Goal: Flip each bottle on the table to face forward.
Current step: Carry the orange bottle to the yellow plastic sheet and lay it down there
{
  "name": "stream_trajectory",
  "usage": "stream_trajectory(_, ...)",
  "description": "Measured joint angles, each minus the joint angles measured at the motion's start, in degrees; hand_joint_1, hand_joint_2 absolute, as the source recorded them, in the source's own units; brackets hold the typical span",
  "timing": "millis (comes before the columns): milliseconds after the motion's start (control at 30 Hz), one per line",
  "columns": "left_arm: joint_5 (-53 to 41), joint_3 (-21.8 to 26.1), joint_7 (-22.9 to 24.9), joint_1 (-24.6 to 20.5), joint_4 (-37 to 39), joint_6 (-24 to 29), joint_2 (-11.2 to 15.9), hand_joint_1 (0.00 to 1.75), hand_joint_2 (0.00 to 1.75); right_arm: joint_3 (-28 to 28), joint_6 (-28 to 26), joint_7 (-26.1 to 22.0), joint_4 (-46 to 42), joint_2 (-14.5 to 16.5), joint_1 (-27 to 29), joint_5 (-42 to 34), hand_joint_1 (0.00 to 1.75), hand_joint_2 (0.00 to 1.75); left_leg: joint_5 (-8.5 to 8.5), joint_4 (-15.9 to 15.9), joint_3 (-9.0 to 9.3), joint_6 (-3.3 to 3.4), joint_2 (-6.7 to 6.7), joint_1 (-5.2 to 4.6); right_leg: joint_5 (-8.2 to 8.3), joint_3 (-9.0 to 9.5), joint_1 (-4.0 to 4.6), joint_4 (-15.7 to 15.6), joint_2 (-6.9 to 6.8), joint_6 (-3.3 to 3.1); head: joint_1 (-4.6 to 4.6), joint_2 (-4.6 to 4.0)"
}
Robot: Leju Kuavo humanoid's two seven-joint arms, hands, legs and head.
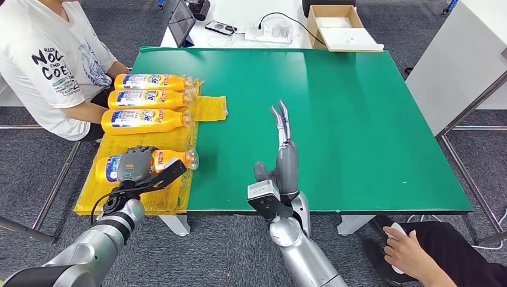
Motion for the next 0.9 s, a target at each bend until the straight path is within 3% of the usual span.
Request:
stream_trajectory(33, -0.26, -0.19, 0.19, -0.20, 0.16, -0.74, 0.03, 0.43, 1.75, 0.00, 0.15, 0.10, 0.01, 0.00, 0.00, -0.02, 0.00, 0.00, 0.00, 0.00, 0.02, 0.00, -0.01, 0.00, 0.00, 0.02, 0.00, 0.00, 0.00, 0.00, 0.00, 0.00)
stream_trajectory(67, -0.47, -0.37, 0.33, -0.40, 0.30, -1.60, 0.07, 0.01, 1.31, 0.00, 0.32, 0.15, 0.02, 0.00, 0.00, -0.05, 0.00, 0.00, 0.00, -0.01, 0.04, 0.00, -0.02, 0.00, -0.01, 0.04, 0.00, 0.00, -0.01, -0.01, 0.00, 0.00)
stream_trajectory(167, -0.35, -0.78, 0.32, -1.12, 0.58, -5.57, 0.11, 0.00, 0.00, 0.00, 1.02, 0.38, 0.17, 0.00, 0.00, -0.04, 0.00, 0.00, 0.00, -0.01, 0.10, 0.00, -0.05, 0.00, -0.01, 0.11, 0.00, 0.00, -0.02, -0.01, -0.01, 0.00)
stream_trajectory(500, 3.95, -0.64, -3.60, -3.04, 0.86, -18.67, 0.16, 0.00, 0.00, -0.21, 3.06, 1.20, 2.33, 0.00, -0.03, -0.20, 0.00, 0.00, 0.06, -0.02, 0.30, 0.02, -0.62, -0.03, -0.07, 0.48, -0.04, -0.02, -0.50, 0.00, 0.00, 0.00)
stream_trajectory(733, 4.88, -0.62, -4.97, -3.22, 0.88, -20.41, 0.16, 0.00, 0.00, -0.38, 3.21, 1.20, 3.63, 0.00, -0.06, -0.29, 0.00, 0.00, 0.10, -0.02, 0.38, 0.01, -0.67, -0.03, -0.08, 0.57, -0.03, -0.02, -0.56, 0.00, -0.01, 0.00)
stream_trajectory(900, 9.54, 0.71, -9.91, -3.32, 0.83, -24.41, -0.09, 0.00, 0.00, -0.93, 3.81, 1.17, 4.55, 0.02, -0.10, -0.19, 0.00, 0.00, 0.11, -0.02, 0.43, 0.01, -0.70, -0.03, -0.08, 0.64, -0.03, -0.02, -0.58, 0.00, 0.00, 0.00)
